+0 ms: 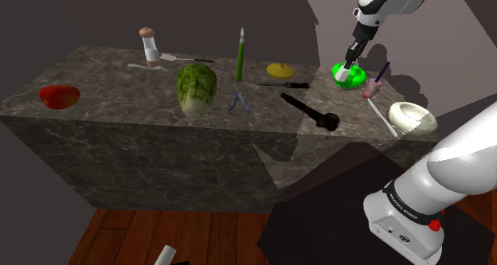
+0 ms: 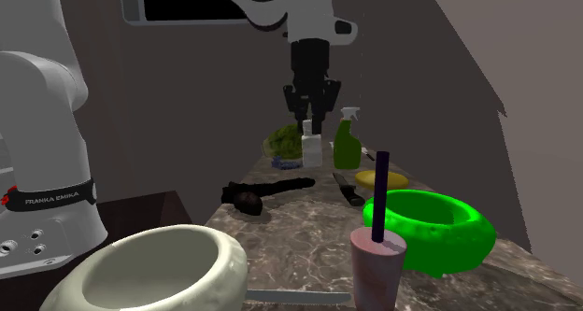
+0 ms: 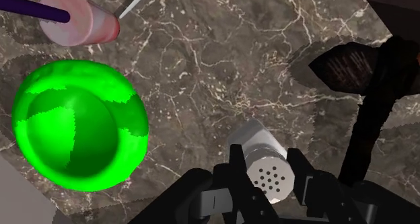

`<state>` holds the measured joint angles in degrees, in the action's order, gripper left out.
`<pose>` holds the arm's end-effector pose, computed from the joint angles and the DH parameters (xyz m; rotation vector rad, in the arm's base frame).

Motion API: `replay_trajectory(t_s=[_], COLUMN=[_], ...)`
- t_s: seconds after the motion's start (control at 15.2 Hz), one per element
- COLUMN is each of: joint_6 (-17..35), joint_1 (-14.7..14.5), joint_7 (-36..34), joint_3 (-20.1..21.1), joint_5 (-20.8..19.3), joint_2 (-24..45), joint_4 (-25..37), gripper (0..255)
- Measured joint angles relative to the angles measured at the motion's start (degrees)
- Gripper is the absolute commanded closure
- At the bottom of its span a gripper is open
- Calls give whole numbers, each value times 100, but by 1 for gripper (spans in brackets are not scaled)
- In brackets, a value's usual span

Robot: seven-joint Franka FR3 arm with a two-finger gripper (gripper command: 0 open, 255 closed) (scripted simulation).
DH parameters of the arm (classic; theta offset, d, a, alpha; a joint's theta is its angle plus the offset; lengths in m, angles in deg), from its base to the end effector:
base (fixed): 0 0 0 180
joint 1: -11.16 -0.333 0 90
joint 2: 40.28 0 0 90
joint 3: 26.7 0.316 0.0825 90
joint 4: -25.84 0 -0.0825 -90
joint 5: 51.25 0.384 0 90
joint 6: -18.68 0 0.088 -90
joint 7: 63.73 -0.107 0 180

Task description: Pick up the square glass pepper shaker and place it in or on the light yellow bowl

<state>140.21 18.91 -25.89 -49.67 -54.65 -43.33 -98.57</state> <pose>0.4493 -0.2718 0.4146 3.1079 0.2427 -0.0273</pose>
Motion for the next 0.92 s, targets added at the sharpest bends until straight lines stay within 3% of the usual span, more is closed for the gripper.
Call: replay_trajectory(t_s=[0.53,0.92], joint_6=[-574,-741], joint_1=[1,288], joint_7=[-34,318], joint_3=[19,-226], joint_5=[-88,-433], joint_2=[-249,-954], joint_4=[341,-121], gripper=[255,255])
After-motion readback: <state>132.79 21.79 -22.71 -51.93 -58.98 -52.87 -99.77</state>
